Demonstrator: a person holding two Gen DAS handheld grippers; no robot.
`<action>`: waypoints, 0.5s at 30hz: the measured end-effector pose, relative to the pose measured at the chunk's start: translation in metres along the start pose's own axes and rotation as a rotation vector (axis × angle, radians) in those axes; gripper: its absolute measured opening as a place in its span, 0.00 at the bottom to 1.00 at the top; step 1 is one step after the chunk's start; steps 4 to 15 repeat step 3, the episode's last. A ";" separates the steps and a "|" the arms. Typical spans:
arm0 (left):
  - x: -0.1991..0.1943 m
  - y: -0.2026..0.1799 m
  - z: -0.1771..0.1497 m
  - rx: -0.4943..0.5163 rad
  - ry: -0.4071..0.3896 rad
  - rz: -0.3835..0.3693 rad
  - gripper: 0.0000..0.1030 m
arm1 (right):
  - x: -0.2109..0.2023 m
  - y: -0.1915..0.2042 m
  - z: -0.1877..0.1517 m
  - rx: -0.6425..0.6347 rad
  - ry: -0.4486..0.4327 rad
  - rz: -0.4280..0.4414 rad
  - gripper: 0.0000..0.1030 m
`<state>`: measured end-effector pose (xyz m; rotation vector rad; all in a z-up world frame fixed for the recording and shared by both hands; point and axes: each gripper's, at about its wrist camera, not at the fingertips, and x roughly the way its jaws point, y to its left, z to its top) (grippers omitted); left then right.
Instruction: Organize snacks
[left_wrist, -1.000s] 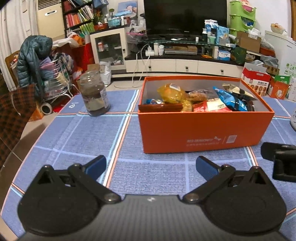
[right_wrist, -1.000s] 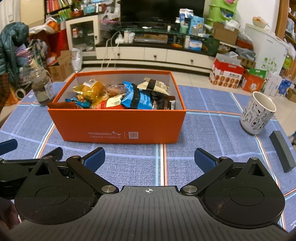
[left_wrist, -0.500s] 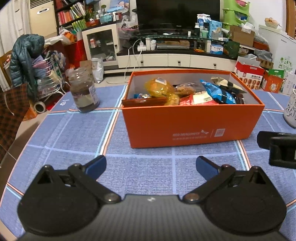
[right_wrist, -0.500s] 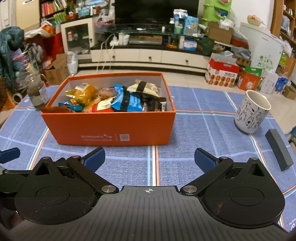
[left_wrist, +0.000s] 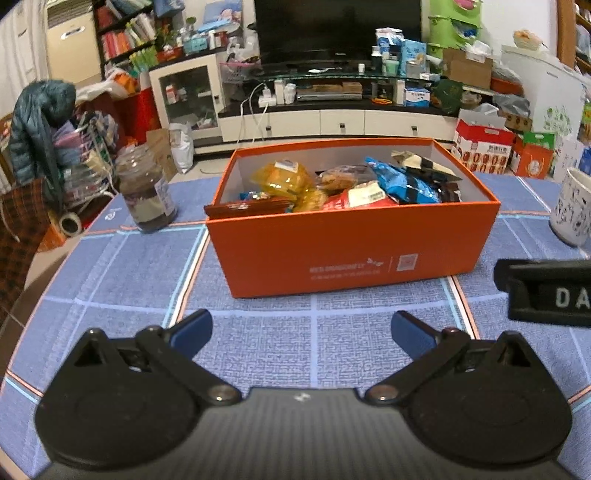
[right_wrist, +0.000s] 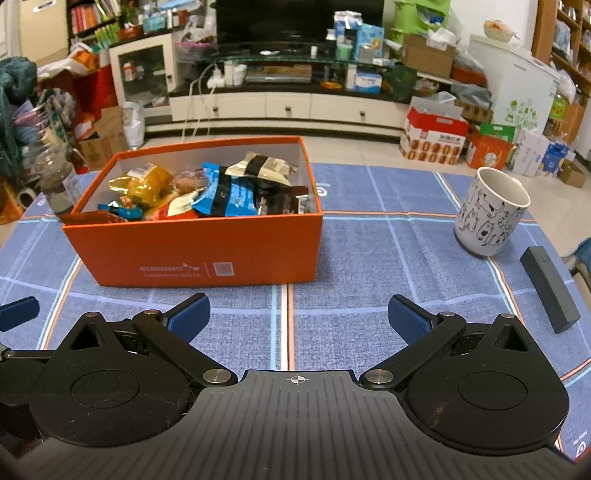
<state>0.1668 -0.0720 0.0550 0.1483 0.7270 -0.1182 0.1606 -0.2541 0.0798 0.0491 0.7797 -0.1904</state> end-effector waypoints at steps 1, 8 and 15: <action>-0.001 -0.001 0.000 0.006 -0.006 -0.001 0.99 | 0.000 0.000 0.000 0.000 0.002 0.000 0.93; -0.002 -0.001 0.000 0.011 -0.021 -0.006 0.99 | 0.000 -0.001 0.000 0.001 0.002 0.004 0.93; -0.002 -0.001 0.000 0.011 -0.021 -0.006 0.99 | 0.000 -0.001 0.000 0.001 0.002 0.004 0.93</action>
